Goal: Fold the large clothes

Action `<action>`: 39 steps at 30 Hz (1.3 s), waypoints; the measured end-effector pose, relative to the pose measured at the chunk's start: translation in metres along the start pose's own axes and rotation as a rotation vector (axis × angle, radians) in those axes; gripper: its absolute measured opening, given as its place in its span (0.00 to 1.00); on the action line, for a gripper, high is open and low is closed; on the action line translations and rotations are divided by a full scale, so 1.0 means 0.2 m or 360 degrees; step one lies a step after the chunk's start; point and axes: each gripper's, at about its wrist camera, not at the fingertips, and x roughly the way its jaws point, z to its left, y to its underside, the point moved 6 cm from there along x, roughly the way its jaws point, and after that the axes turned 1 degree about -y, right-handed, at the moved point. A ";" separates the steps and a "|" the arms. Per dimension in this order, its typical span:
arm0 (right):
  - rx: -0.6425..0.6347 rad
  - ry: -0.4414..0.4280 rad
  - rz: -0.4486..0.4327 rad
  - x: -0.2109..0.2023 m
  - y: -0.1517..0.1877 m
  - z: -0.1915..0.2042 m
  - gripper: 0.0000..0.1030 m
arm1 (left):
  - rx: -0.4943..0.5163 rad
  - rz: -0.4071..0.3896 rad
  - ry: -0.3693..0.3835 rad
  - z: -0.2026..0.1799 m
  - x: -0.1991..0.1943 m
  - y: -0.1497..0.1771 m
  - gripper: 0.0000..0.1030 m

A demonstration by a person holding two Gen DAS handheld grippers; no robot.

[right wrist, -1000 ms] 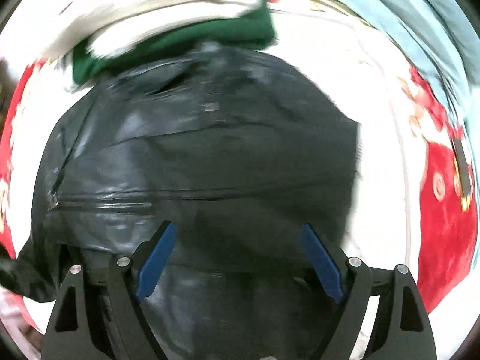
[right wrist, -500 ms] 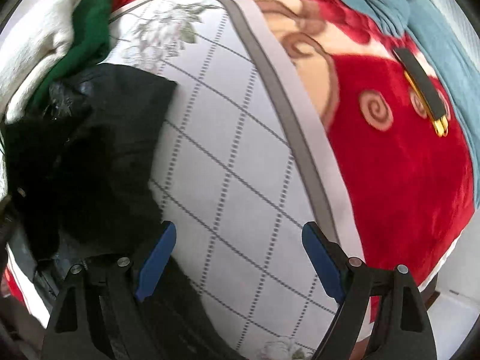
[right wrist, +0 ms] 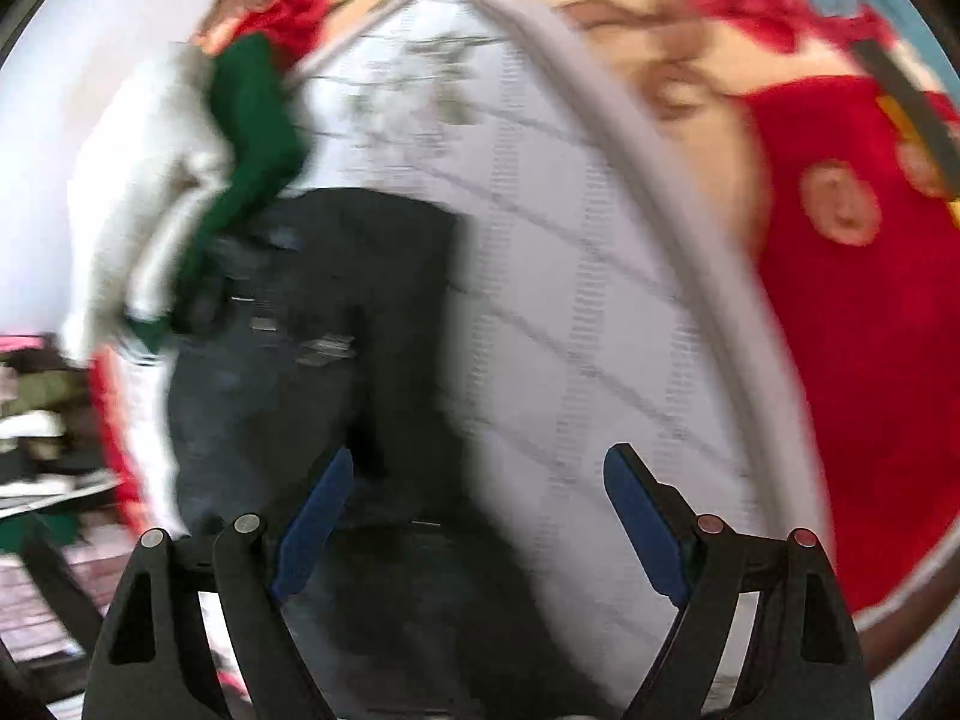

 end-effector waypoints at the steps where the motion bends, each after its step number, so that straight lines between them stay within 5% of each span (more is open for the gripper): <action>1: -0.0017 -0.0047 0.0024 0.04 -0.02 0.04 0.84 | -0.0042 0.0005 -0.0061 0.08 0.01 0.00 1.00; 3: -0.0085 -0.0091 0.0069 0.15 -0.07 0.15 0.84 | -0.0134 0.0022 -0.0230 0.27 0.06 -0.01 1.00; 6: -0.0281 0.0058 0.0184 0.37 -0.11 0.27 0.84 | -0.0253 0.0068 -0.0463 0.54 0.17 -0.02 1.00; 7: -0.0348 0.0127 0.0237 0.45 -0.11 0.28 0.77 | -0.0291 0.0084 -0.0530 0.62 0.21 -0.03 1.00; 9: -0.0497 0.0364 0.0237 0.53 -0.10 0.28 0.40 | -0.0325 0.0091 -0.0585 0.71 0.26 -0.06 1.00; 16: -0.0519 0.0529 -0.0167 0.26 -0.12 0.27 0.00 | -0.0226 0.0152 -0.0634 0.70 0.44 -0.14 1.00; 18: -0.0481 0.0618 -0.0189 0.29 -0.16 0.20 0.00 | -0.0194 0.0159 -0.0640 0.69 0.48 -0.15 1.00; 20: -0.0349 0.0477 0.0030 0.37 -0.18 0.14 0.00 | -0.0205 0.0147 -0.0629 0.71 0.45 -0.15 1.00; 23: -0.0288 0.0344 0.0075 0.29 -0.17 0.12 0.05 | -0.0208 0.0092 -0.0587 0.70 0.32 -0.12 1.00; 27: -0.0363 0.0263 0.0133 0.19 -0.02 0.09 0.68 | -0.0205 0.0050 -0.0558 0.67 0.13 0.03 1.00; 32: -0.0405 0.0288 0.0512 0.45 0.32 0.02 0.67 | -0.0149 0.0154 -0.0545 0.63 0.09 0.29 1.00; 34: -0.0381 0.0268 0.0573 0.55 0.42 0.01 0.17 | -0.0123 0.0240 -0.0520 0.61 0.13 0.40 1.00; 37: -0.0248 0.0207 0.0467 0.53 0.52 0.04 0.08 | -0.0090 0.0299 -0.0488 0.61 0.15 0.51 1.00; 39: -0.0164 0.0135 0.0529 0.49 0.65 0.10 0.07 | -0.0060 0.0291 -0.0482 0.62 0.12 0.54 1.00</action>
